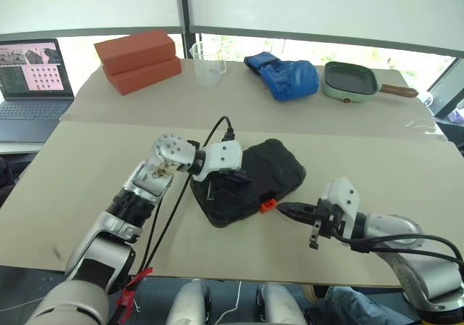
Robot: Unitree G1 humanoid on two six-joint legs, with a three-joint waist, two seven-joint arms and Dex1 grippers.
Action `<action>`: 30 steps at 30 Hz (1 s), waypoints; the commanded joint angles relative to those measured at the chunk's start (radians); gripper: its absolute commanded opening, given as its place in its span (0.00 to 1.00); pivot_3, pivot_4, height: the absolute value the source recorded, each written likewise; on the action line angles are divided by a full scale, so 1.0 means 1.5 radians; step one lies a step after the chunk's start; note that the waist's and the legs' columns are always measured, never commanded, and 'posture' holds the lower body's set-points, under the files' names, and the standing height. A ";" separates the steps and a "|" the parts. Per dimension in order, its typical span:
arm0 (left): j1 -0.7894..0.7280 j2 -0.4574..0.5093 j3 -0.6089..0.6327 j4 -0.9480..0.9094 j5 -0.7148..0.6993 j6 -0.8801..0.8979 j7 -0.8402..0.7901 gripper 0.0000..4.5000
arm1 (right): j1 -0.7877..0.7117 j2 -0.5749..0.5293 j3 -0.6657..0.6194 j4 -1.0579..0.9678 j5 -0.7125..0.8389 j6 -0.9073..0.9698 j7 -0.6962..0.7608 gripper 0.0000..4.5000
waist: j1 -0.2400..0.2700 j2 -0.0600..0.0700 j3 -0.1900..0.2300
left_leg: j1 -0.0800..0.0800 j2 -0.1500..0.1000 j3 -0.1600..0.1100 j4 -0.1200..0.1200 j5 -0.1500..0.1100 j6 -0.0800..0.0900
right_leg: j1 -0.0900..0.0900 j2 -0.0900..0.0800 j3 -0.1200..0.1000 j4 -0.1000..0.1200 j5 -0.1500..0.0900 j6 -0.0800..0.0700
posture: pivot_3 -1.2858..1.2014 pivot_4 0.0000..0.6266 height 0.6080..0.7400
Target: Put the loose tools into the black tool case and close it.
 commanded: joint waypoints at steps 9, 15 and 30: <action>-0.003 0.003 -0.014 0.012 0.020 -0.001 -0.005 0.01 | -0.026 0.021 0.047 0.039 -0.049 -0.029 -0.004 0.00 | 0.000 0.000 0.000 | 0.000 0.000 0.000 0.000 0.000 0.000 | 0.000 0.000 0.000 0.000 0.000 0.000 | 0.52 0.24 0.99; 0.002 0.003 -0.013 0.006 0.020 0.001 -0.002 0.01 | 0.016 0.010 -0.040 -0.022 0.036 0.001 0.009 0.00 | 0.001 0.000 0.000 | 0.000 0.000 0.000 0.000 0.000 0.000 | 0.000 0.000 0.000 0.000 0.000 0.000 | 0.52 0.24 0.99; 0.000 -0.001 -0.019 0.014 0.023 -0.010 -0.008 0.01 | 0.061 0.051 0.083 0.088 -0.103 -0.076 -0.025 0.00 | -0.001 0.000 0.000 | 0.000 0.000 0.000 -0.001 0.000 0.000 | 0.000 0.000 0.000 0.000 0.000 0.000 | 0.52 0.24 0.99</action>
